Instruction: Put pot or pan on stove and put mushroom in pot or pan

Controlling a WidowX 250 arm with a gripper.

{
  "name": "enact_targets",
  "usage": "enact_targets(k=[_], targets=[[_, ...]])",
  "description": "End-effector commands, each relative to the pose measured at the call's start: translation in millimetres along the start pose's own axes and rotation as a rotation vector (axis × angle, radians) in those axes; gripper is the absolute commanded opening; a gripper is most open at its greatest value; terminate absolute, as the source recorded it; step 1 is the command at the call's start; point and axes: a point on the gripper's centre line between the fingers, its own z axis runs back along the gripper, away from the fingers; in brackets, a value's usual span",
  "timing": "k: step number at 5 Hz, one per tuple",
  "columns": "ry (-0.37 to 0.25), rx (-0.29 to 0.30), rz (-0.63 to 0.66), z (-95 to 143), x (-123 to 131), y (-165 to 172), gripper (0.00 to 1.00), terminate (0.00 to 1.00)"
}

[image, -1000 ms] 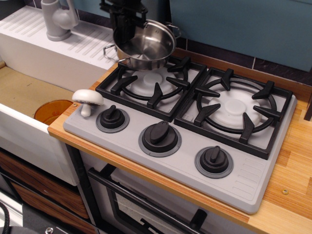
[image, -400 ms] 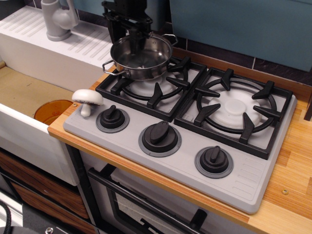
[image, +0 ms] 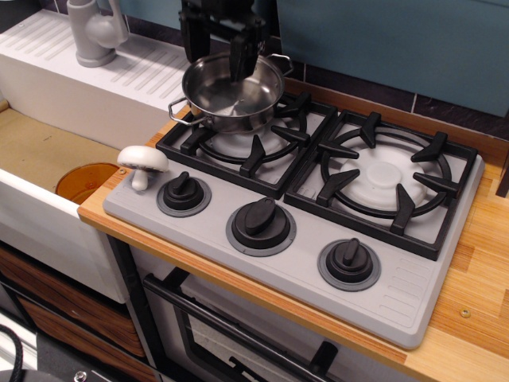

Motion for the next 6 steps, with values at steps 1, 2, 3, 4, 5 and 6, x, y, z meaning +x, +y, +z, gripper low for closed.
enact_targets(k=[1,2,3,4,5,6], targets=[[-0.057,0.059,0.014,85,0,-4,1.00,0.00],[-0.023,0.061,0.017,106,-4,-8,1.00,0.00],[-0.032,0.093,-0.045,114,1,-18,1.00,0.00],[-0.032,0.093,-0.045,114,1,-18,1.00,0.00],[-0.032,0.093,-0.045,114,1,-18,1.00,0.00],[-0.032,0.093,-0.045,114,1,-18,1.00,0.00]])
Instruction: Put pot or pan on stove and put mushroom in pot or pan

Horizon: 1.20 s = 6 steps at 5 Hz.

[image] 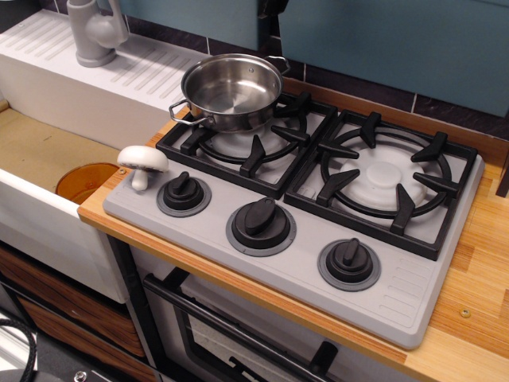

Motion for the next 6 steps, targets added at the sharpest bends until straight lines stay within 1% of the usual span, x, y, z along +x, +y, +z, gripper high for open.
enact_targets(k=[1,2,3,4,6], targets=[[-0.169,0.062,0.022,42,-31,11,1.00,0.00],[-0.227,0.078,0.038,37,-57,10,1.00,0.00],[-0.265,0.094,0.030,23,-73,6,1.00,0.00],[-0.302,0.101,0.030,8,-81,7,1.00,0.00],[-0.319,0.105,0.078,-24,-85,6,1.00,0.00]])
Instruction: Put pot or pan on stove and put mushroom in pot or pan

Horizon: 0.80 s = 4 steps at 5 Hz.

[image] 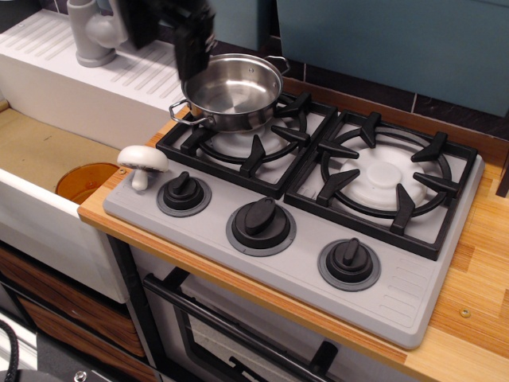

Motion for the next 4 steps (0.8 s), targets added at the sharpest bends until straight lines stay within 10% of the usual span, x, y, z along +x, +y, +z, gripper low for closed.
enact_targets(k=[1,4], targets=[[-0.077,0.052,0.053,-9,-2,1,1.00,0.00],[-0.116,0.033,0.095,-39,-25,4,1.00,0.00]])
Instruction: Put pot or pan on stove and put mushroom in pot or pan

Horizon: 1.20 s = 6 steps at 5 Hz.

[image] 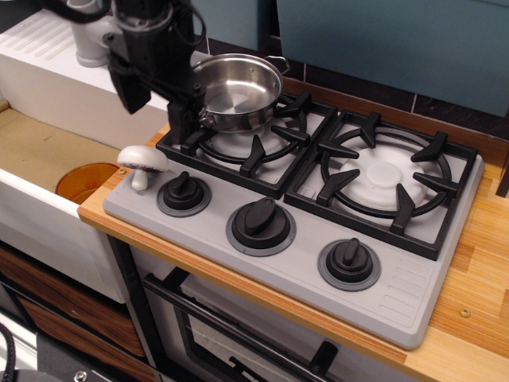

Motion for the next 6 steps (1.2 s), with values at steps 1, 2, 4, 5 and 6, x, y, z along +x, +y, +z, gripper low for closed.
enact_targets(k=[1,2,4,5,6], targets=[[-0.113,0.010,0.010,-4,-1,12,1.00,0.00],[-0.139,0.003,0.016,-15,-5,15,1.00,0.00],[-0.174,-0.009,0.022,-31,-7,16,1.00,0.00],[-0.177,-0.013,0.031,-36,-10,15,1.00,0.00],[-0.175,-0.016,0.037,-38,-12,14,1.00,0.00]])
